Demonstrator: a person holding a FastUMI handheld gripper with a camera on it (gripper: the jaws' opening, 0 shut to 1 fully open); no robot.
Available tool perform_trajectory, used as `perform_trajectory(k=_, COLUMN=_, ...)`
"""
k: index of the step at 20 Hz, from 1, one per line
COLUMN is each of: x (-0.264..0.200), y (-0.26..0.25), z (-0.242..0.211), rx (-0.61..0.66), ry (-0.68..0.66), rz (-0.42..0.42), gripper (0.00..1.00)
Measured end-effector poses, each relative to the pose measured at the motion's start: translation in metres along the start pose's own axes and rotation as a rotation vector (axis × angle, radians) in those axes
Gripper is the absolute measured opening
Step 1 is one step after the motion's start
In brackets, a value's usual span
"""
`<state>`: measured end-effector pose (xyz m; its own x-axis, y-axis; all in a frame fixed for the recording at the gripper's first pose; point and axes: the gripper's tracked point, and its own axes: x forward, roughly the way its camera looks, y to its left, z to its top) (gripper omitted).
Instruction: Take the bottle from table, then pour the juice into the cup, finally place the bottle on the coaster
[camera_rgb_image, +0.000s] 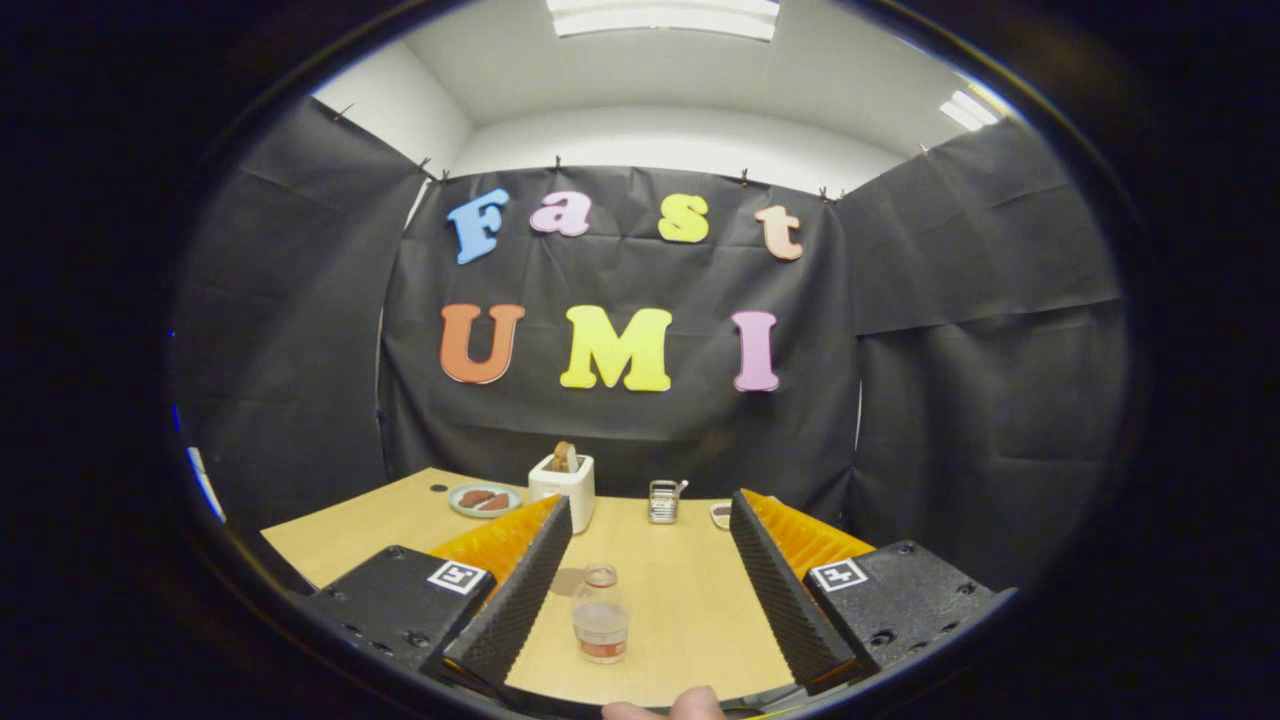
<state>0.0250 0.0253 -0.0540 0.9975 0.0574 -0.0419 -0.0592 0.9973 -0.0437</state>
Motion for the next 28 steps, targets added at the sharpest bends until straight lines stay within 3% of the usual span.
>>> perform_trajectory(k=15, x=0.036, y=0.032, z=-0.149, rx=-0.001, ry=0.137, rz=0.094, gripper=1.0)
perform_trajectory(k=24, x=0.078, y=0.037, z=-0.219, rx=0.019, ry=0.23, rz=0.067, gripper=1.0)
perform_trajectory(k=28, x=0.092, y=0.039, z=-0.24, rx=0.099, ry=0.272, rz=0.064, gripper=1.0)
